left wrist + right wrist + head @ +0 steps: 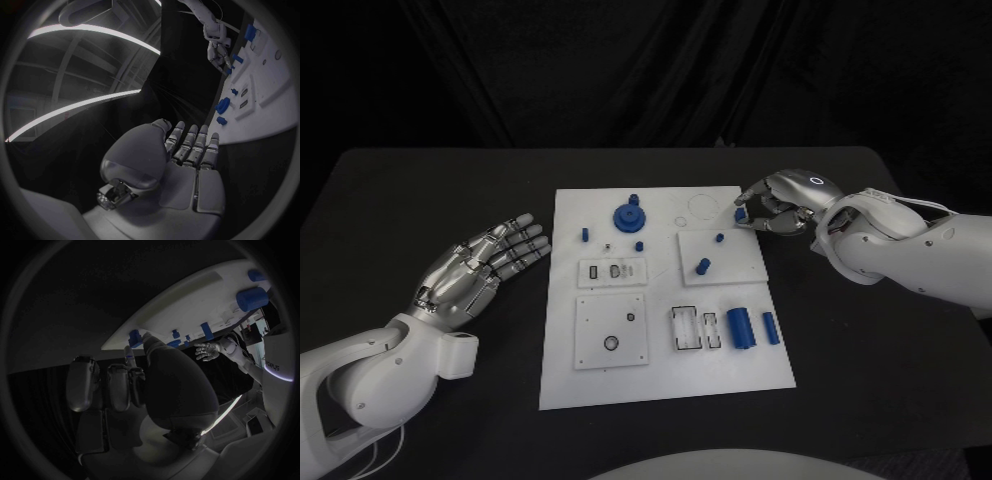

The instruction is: Assemble the parts on the task board

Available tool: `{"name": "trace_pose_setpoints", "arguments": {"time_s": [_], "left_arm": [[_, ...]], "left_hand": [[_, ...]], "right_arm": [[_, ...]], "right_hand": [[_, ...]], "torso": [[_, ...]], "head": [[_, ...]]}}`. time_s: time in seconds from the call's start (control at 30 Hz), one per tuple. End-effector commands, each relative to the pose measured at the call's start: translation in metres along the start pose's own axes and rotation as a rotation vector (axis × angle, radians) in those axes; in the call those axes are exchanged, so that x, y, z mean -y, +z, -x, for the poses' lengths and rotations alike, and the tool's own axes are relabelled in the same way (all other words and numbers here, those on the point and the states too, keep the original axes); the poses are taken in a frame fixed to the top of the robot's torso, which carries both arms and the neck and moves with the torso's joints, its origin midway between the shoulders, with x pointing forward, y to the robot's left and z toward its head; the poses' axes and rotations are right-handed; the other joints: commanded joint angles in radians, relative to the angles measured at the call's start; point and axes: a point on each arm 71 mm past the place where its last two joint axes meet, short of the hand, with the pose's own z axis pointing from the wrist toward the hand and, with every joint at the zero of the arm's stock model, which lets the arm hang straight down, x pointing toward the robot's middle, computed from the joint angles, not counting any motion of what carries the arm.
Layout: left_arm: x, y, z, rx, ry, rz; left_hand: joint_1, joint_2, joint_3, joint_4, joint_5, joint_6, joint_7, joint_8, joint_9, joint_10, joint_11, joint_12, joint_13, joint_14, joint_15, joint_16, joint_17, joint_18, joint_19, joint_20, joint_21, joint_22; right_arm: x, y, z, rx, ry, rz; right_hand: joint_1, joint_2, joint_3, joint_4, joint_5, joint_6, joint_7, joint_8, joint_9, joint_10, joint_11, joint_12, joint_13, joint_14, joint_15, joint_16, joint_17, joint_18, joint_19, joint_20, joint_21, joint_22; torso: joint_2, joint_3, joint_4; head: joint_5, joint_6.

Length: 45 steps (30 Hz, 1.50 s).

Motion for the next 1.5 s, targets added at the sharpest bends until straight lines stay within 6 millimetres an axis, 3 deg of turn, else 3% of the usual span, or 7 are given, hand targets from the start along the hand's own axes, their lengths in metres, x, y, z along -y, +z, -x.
{"name": "trace_pose_setpoints", "arguments": {"time_s": [0.03,0.13,0.63,0.93,1.03,1.37,1.5], "left_arm": [[0.0104,-0.0014,-0.0008,-0.010,-0.010,-0.154],[0.0103,-0.0013,-0.0007,-0.011,-0.010,-0.153],[0.0097,-0.0008,0.0004,-0.007,-0.014,-0.149],[0.0094,-0.0006,0.0006,-0.007,-0.016,-0.147],[0.0092,-0.0005,0.0005,-0.008,-0.016,-0.146],[0.0091,-0.0010,0.0013,-0.006,-0.016,-0.141],[0.0089,-0.0008,0.0013,-0.007,-0.016,-0.139]], "left_hand": [[-0.011,0.002,0.008,-0.001,0.005,0.006,0.031,0.006,0.001,0.003,0.004,0.007,0.001,0.006,0.002,0.002,0.001,-0.004,0.005,0.000,0.006,-0.001],[-0.012,0.002,0.010,0.000,0.005,0.005,0.031,0.006,0.001,0.003,0.004,0.007,0.001,0.005,0.002,0.003,0.001,-0.004,0.004,0.000,0.005,-0.001],[-0.012,0.002,0.010,0.000,0.005,0.005,0.031,0.006,0.001,0.003,0.004,0.007,0.001,0.005,0.002,0.003,0.001,-0.004,0.004,0.000,0.005,-0.001],[-0.013,0.002,0.012,0.000,0.005,0.004,0.031,0.005,0.001,0.003,0.004,0.006,0.001,0.004,0.002,0.002,0.001,-0.004,0.004,0.000,0.005,-0.001],[-0.013,0.002,0.012,0.000,0.005,0.004,0.031,0.005,0.001,0.003,0.004,0.006,0.001,0.004,0.002,0.002,0.001,-0.004,0.004,0.000,0.005,-0.001],[-0.014,0.001,0.014,0.000,0.005,0.005,0.032,0.005,0.001,0.003,0.004,0.007,0.001,0.004,0.002,0.003,0.001,-0.004,0.003,0.000,0.005,-0.001],[-0.014,0.001,0.014,0.000,0.005,0.005,0.032,0.005,0.001,0.003,0.004,0.007,0.001,0.004,0.002,0.003,0.001,-0.004,0.003,0.000,0.005,-0.001]], "right_arm": [[0.0002,-0.0009,-0.0023,-0.001,0.008,0.002],[0.0006,-0.0011,-0.0030,0.002,0.014,0.000],[0.0012,0.0017,-0.0057,-0.012,0.028,-0.017],[-0.0005,0.0040,-0.0069,-0.016,0.029,-0.019],[-0.0008,0.0043,-0.0069,-0.014,0.029,-0.019],[-0.0014,0.0049,-0.0063,-0.003,0.029,-0.017],[-0.0022,0.0055,-0.0061,0.004,0.030,-0.015]], "right_hand": [[0.001,-0.002,-0.014,0.004,-0.025,0.006,-0.001,0.000,-0.003,0.066,0.008,-0.006,0.221,0.076,0.008,-0.008,0.151,-0.001,-0.004,0.003,-0.005,0.123],[-0.016,-0.009,-0.036,0.005,-0.045,-0.014,-0.004,-0.011,-0.011,0.063,0.008,-0.009,0.217,0.075,0.007,-0.011,0.149,0.000,-0.005,0.004,-0.010,0.123],[0.012,-0.003,-0.040,-0.001,-0.038,-0.028,-0.004,-0.009,-0.018,0.056,0.006,-0.015,0.211,0.072,0.006,-0.020,0.140,0.003,-0.011,0.003,-0.026,0.117],[0.076,0.009,-0.027,-0.010,0.054,0.011,-0.002,0.007,-0.009,0.049,0.007,-0.021,0.204,0.068,0.007,-0.034,0.127,0.006,-0.018,0.004,-0.046,0.112],[0.102,0.014,-0.017,-0.018,0.104,0.048,0.000,0.024,0.004,0.049,0.008,-0.022,0.204,0.068,0.008,-0.035,0.126,0.007,-0.017,0.004,-0.049,0.112],[0.117,0.020,-0.013,-0.024,0.120,0.090,-0.001,0.049,0.026,0.050,0.007,-0.021,0.206,0.068,0.007,-0.037,0.126,0.007,-0.017,0.003,-0.052,0.114],[0.119,0.023,-0.017,-0.025,0.116,0.115,-0.003,0.074,0.046,0.051,0.007,-0.020,0.207,0.069,0.007,-0.036,0.127,0.007,-0.015,0.003,-0.053,0.115]], "torso": [[0.000,-0.0004,0.0003],[0.000,-0.0003,-0.0008],[0.000,0.0004,-0.0006],[-0.001,0.0000,-0.0003],[-0.001,-0.0001,0.0003],[-0.001,-0.0007,-0.0004],[-0.001,-0.0009,-0.0006]], "head": [[-0.001,-0.001],[0.000,-0.001],[0.002,-0.001],[0.004,-0.002],[0.003,-0.002],[0.004,0.000],[0.005,-0.003]]}}
